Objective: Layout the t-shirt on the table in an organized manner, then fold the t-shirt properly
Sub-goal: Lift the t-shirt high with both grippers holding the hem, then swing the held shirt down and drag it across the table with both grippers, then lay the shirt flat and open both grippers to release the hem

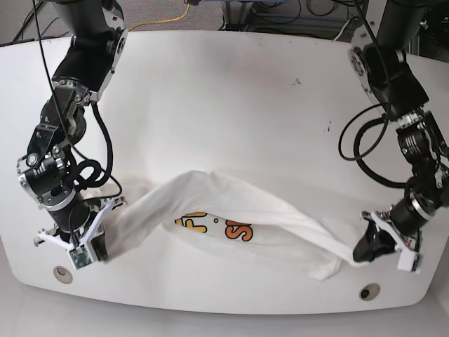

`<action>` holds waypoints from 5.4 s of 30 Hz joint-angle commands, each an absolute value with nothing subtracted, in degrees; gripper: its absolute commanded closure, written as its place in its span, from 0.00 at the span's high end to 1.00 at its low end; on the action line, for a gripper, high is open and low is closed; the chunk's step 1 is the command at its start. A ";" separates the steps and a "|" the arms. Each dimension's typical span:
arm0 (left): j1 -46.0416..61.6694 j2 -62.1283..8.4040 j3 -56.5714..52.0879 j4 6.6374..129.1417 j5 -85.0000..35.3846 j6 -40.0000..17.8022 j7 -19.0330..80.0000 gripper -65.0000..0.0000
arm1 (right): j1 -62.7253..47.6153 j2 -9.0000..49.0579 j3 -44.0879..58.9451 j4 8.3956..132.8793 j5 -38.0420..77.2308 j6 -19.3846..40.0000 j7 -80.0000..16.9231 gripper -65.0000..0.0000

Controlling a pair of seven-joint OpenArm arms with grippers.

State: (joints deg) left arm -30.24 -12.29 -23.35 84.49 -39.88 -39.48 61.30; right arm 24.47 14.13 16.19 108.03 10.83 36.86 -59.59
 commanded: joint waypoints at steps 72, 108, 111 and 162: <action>-66.51 -14.81 -18.95 93.49 -37.23 -34.15 63.52 0.00 | 62.20 28.35 5.58 86.81 11.82 36.97 -58.42 0.00; -31.69 -14.64 -25.71 103.34 -48.22 -34.24 68.62 0.00 | 22.81 22.64 20.26 115.56 11.91 37.05 -65.63 0.00; -26.51 -14.73 -25.98 104.84 -49.80 -34.24 68.62 0.00 | 17.98 20.97 22.37 116.35 11.91 37.41 -65.63 0.00; 22.90 -24.57 -42.33 105.27 -59.65 -37.32 76.70 0.00 | -18.59 14.37 30.20 116.53 11.21 40.00 -65.54 0.00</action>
